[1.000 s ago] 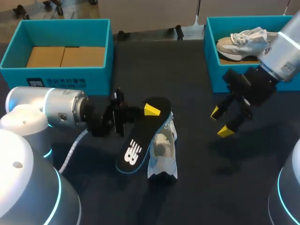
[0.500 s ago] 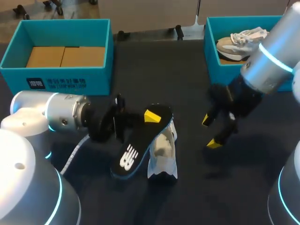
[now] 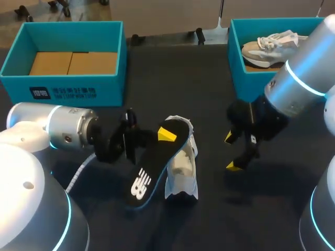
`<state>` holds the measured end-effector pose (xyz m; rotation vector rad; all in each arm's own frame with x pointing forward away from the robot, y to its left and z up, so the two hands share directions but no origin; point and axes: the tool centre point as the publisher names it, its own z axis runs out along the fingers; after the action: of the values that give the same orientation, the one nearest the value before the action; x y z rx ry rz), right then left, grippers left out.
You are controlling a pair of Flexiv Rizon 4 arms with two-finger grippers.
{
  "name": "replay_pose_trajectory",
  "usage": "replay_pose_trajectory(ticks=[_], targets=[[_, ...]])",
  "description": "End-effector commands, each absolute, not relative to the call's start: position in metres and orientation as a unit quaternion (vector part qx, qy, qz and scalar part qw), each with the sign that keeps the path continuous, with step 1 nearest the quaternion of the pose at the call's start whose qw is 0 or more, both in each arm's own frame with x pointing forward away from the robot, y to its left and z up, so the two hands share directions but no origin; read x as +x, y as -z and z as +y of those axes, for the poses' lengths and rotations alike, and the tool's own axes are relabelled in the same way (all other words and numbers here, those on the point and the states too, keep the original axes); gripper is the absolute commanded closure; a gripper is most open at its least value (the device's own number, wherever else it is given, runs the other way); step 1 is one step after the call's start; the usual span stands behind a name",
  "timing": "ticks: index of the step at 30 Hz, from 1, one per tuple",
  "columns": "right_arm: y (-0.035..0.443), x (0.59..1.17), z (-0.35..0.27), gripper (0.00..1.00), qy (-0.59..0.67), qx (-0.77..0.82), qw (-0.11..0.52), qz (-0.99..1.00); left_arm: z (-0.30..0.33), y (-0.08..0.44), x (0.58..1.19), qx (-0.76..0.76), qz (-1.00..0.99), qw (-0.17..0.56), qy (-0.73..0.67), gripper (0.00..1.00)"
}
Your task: Take the shoe out of the shoebox, open the shoe tongue, remove and reinsert the insole, then place the shoe into the shoebox
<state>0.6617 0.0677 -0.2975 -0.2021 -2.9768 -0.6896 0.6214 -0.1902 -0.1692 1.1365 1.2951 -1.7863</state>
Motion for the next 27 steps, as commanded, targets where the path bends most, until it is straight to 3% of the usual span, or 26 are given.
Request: replay_pose_trajectory(ticks=[1, 27], targets=[[0.311, 0.665, 0.090, 0.00, 0.213, -0.057, 0.024, -0.975, -0.188, 0.187, 0.618, 0.428, 0.474, 0.321, 0.699, 1.00], [0.337, 0.659, 0.112, 0.00, 0.176, -0.030, -0.006, -0.984, -0.181, 0.205, 0.601, 0.397, 0.498, 0.300, 0.710, 1.00]])
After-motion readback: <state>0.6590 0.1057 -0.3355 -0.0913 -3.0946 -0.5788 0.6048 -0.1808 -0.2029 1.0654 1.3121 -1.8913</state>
